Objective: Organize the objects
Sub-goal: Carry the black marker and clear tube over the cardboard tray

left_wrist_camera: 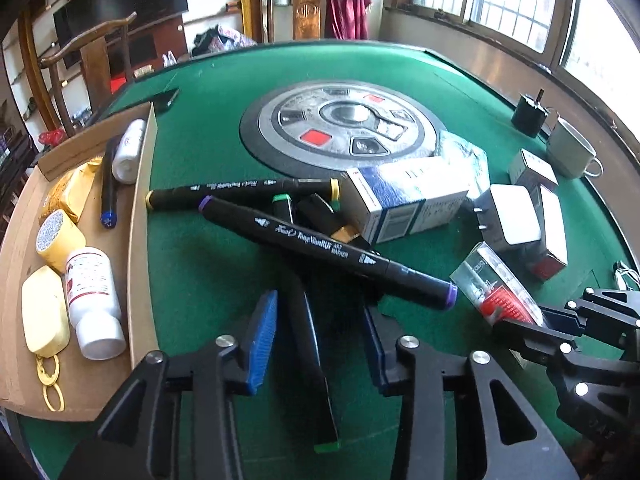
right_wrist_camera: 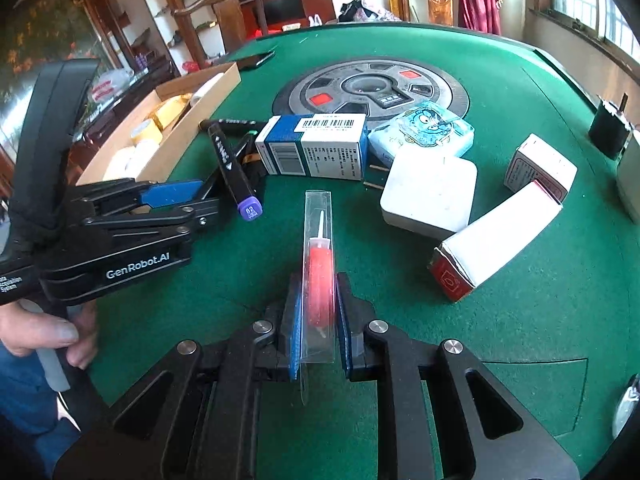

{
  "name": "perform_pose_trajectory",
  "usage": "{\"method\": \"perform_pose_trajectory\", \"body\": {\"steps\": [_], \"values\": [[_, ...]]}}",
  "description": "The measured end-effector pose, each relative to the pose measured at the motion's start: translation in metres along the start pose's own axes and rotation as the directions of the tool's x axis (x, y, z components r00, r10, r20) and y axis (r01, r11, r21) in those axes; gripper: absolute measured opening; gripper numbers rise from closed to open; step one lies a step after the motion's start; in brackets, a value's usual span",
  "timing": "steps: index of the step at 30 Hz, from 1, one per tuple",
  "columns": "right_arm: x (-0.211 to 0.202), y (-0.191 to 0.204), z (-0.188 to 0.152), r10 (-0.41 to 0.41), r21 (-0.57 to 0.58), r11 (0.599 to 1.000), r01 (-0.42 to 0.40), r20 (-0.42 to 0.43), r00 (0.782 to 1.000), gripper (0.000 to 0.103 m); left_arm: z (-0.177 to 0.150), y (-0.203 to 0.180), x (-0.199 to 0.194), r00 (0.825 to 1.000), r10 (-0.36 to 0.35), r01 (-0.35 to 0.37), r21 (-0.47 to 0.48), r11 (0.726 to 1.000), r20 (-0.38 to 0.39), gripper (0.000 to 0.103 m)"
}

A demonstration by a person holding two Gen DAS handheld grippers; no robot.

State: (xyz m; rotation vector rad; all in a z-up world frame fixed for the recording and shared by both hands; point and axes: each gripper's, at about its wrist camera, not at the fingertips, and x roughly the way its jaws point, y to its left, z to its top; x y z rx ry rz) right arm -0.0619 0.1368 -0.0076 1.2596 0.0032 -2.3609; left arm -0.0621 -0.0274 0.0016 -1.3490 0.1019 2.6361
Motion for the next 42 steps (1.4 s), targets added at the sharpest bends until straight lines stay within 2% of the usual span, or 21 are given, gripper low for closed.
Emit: {"method": "perform_pose_trajectory", "body": {"steps": [2,5,10,15,19,25,33,42], "values": [[0.002,0.0,0.002,0.007,0.014,1.0,-0.007,0.001,1.0,0.015,-0.001,0.0,-0.001,1.0,-0.003,0.003,-0.004,1.0,0.008,0.021],[0.002,-0.005,0.002,0.043,0.047,0.998,-0.043,0.008,0.999,0.015,-0.006,0.002,-0.006,0.999,-0.033,0.033,-0.018,0.999,0.001,0.014],[-0.016,-0.004,-0.006,0.053,0.047,0.997,-0.056,0.063,0.997,0.014,-0.025,0.008,-0.022,0.986,-0.162,0.161,-0.069,0.985,-0.023,0.013],[-0.027,-0.013,-0.023,0.109,0.104,0.988,-0.118,0.091,0.99,0.014,-0.043,0.008,-0.043,0.958,-0.288,0.285,-0.093,0.954,-0.019,0.013],[-0.034,-0.017,-0.03,0.125,0.125,0.982,-0.139,0.112,0.986,0.014,-0.048,0.0,-0.062,0.947,-0.321,0.321,-0.07,0.944,0.015,0.013],[-0.038,-0.013,-0.034,0.122,0.131,0.982,-0.137,0.117,0.986,0.014,-0.05,-0.005,-0.074,0.943,-0.332,0.333,-0.053,0.941,0.032,0.013],[-0.031,0.0,-0.036,0.056,0.062,0.996,-0.059,0.05,0.997,0.014,-0.06,-0.011,-0.054,0.959,-0.283,0.282,-0.025,0.959,-0.022,0.014],[-0.013,0.012,-0.014,-0.068,-0.038,0.997,0.068,0.0,0.998,0.014,-0.055,-0.026,-0.043,0.978,-0.205,0.207,0.034,0.978,-0.035,0.014]]}}
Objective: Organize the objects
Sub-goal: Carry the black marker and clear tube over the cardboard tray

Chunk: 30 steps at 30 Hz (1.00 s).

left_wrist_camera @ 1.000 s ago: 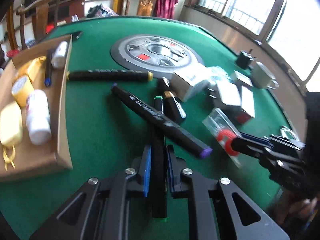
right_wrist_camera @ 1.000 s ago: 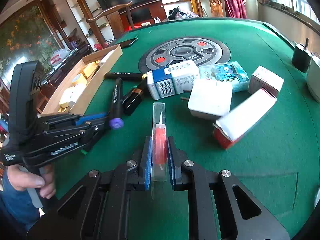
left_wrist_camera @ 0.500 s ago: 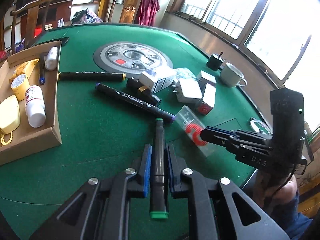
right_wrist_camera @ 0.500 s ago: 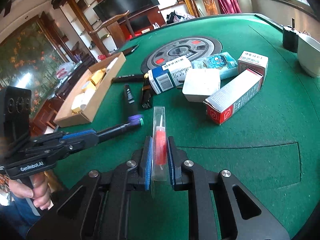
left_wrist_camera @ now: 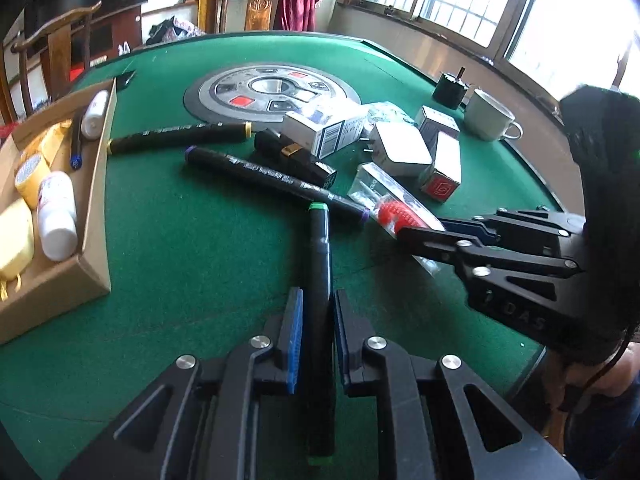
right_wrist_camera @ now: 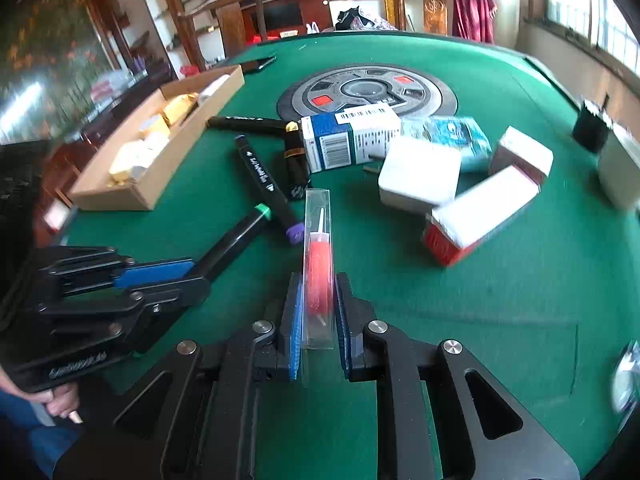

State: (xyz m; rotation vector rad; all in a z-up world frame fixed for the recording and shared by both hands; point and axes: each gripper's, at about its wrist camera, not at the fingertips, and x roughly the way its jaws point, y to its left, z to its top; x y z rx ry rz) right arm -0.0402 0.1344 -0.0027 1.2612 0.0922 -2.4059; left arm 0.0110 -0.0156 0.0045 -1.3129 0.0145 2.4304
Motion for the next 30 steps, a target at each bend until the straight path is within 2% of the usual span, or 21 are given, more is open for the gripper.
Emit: {"method": "perform_pose_trajectory", "body": {"steps": [5,9,16,26,30], "values": [[0.005,0.003,0.004,-0.026,-0.029,0.999,0.026,0.001,1.0,0.013,-0.003,-0.008,0.001,0.998,0.05,-0.051,0.049,0.997,0.036,0.013],[-0.012,-0.003,-0.005,0.01,0.014,1.0,-0.011,0.045,0.999,0.013,-0.004,-0.001,-0.007,0.999,-0.025,0.025,0.009,1.0,0.045,0.013],[-0.029,-0.005,-0.012,0.081,0.07,0.994,-0.087,0.094,0.992,0.013,-0.001,0.017,-0.038,0.988,-0.102,0.11,-0.072,0.991,0.114,0.013],[-0.045,0.034,0.005,0.193,0.004,0.981,-0.195,0.121,0.974,0.013,-0.002,0.068,-0.08,0.966,-0.122,0.167,-0.193,0.967,0.227,0.013],[-0.042,0.056,0.02,0.235,-0.021,0.972,-0.234,0.108,0.966,0.013,-0.003,0.102,-0.098,0.956,-0.091,0.165,-0.256,0.953,0.278,0.013]]}}
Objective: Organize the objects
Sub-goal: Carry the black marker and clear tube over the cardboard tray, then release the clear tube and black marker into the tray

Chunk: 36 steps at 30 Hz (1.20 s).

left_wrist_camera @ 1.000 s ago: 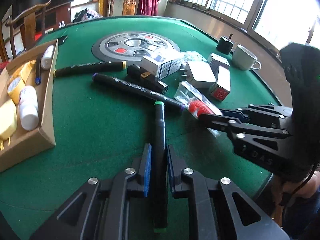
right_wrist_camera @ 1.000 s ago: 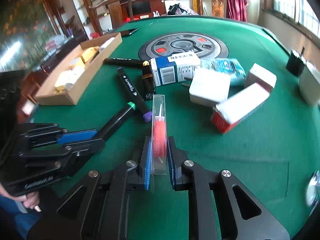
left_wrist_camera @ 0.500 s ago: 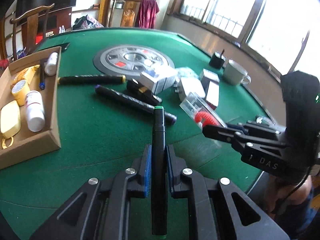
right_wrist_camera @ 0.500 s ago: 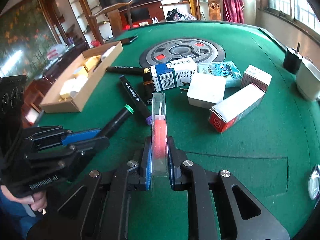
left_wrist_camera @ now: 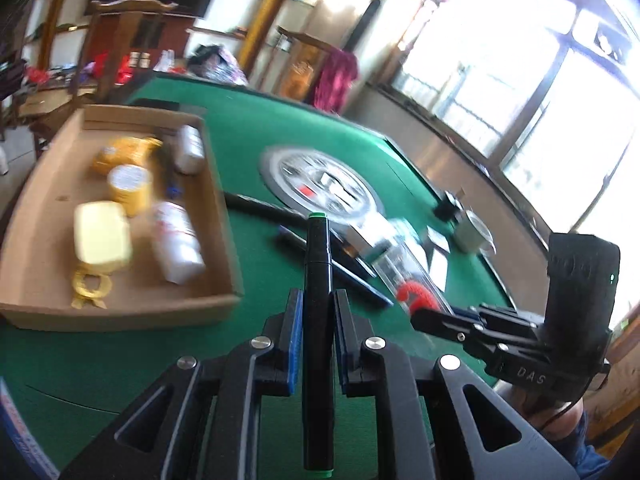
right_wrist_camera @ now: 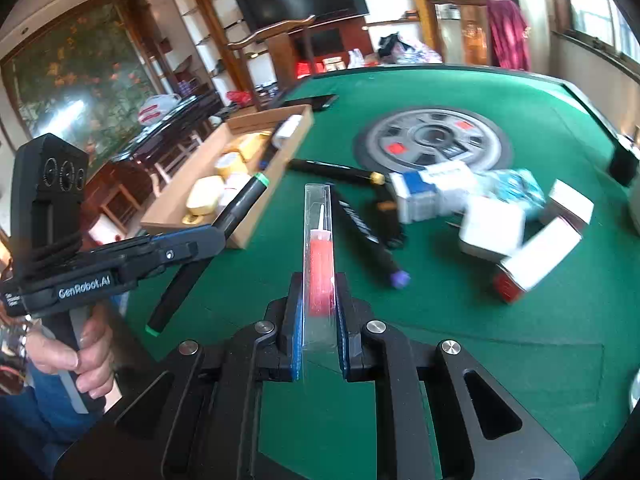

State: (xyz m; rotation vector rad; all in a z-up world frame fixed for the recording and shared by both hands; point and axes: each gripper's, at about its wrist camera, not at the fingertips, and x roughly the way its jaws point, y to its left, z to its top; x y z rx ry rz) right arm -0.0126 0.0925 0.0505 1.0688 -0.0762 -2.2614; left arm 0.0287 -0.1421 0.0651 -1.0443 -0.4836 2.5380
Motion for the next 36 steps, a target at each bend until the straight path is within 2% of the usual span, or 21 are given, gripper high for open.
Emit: {"method": "perform_pose_trajectory", "body": {"steps": [6,13,17,21,26,36], "values": [[0.029,0.037,0.025,0.055,-0.041,0.998,-0.056,-0.035,0.998,0.013,0.016,0.06,-0.031,0.995,0.07,-0.062,-0.114,0.992,0.067,0.013],[0.08,0.087,0.051,0.112,-0.074,0.99,-0.118,-0.075,0.991,0.013,0.032,0.119,-0.034,0.983,0.169,-0.151,-0.214,0.965,0.066,0.013],[0.108,0.108,0.063,0.109,-0.082,0.99,-0.116,-0.081,0.991,0.013,0.041,0.143,-0.027,0.978,0.202,-0.182,-0.26,0.948,0.053,0.013],[0.139,0.12,0.078,0.108,-0.069,0.991,-0.116,-0.113,0.988,0.013,0.046,0.161,-0.014,0.974,0.224,-0.204,-0.292,0.934,0.035,0.013],[0.165,0.122,0.087,0.063,-0.057,0.996,-0.07,-0.124,0.99,0.013,0.05,0.177,0.004,0.968,0.251,-0.239,-0.316,0.918,-0.003,0.013],[0.193,0.12,0.096,0.008,-0.05,0.999,-0.015,-0.134,0.991,0.013,0.053,0.186,0.011,0.955,0.296,-0.286,-0.296,0.911,-0.012,0.013]]}}
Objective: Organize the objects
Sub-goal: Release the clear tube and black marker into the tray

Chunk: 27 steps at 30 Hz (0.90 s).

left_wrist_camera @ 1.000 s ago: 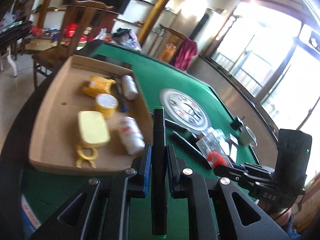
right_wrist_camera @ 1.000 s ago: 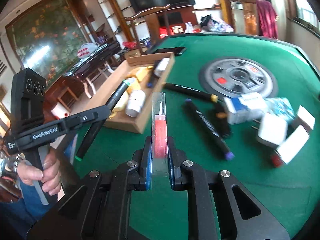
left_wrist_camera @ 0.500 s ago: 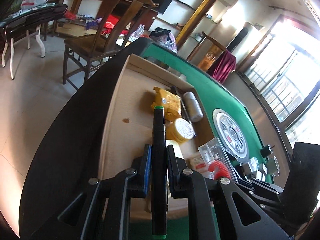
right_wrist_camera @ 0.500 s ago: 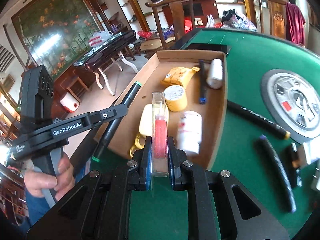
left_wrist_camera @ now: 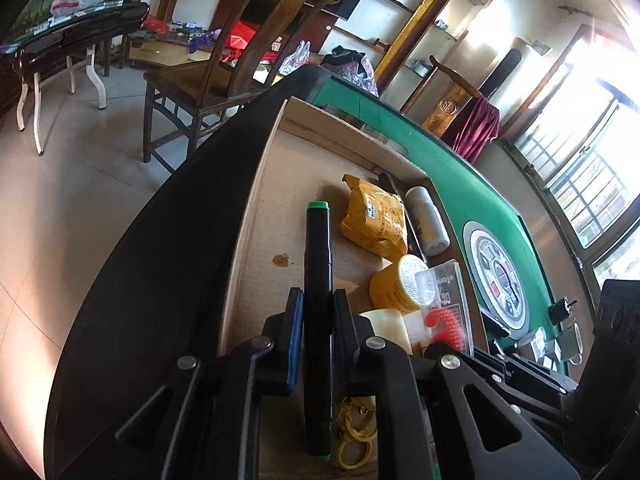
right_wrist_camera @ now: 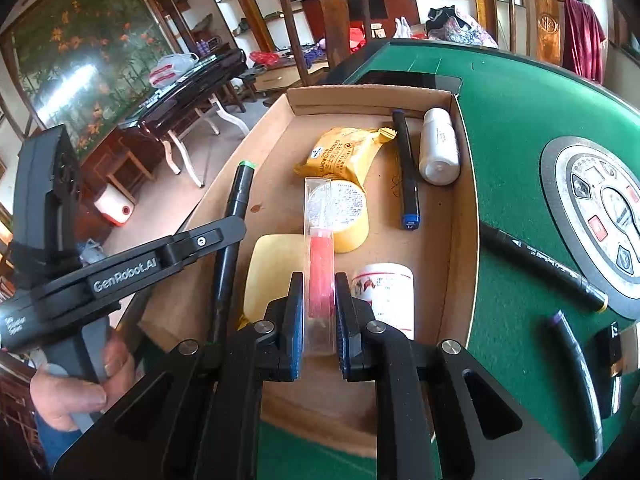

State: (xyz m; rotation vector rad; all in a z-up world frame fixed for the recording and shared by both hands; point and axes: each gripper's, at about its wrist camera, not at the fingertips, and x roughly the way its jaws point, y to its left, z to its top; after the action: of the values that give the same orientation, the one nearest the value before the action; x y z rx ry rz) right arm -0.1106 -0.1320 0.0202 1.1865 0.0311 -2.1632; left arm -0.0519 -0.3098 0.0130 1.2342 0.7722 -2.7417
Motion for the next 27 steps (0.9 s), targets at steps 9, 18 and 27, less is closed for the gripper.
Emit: {"method": "perform_pose_trajectory", "body": {"steps": [9,18,27], "values": [[0.001,0.0,-0.003,-0.002,-0.019,1.0,0.002,-0.015,1.0,0.015,-0.001,-0.005,-0.008,0.999,0.027,-0.027,0.012,1.0,0.025,0.014],[-0.023,-0.002,-0.017,0.002,-0.056,0.998,-0.001,0.019,1.0,0.015,0.002,-0.011,-0.023,0.985,0.007,-0.014,0.037,0.999,0.173,0.032],[-0.063,-0.047,-0.028,0.075,0.094,0.992,-0.082,0.069,0.995,0.015,-0.002,-0.028,-0.01,0.977,0.14,-0.167,0.164,0.972,0.163,0.032]]}}
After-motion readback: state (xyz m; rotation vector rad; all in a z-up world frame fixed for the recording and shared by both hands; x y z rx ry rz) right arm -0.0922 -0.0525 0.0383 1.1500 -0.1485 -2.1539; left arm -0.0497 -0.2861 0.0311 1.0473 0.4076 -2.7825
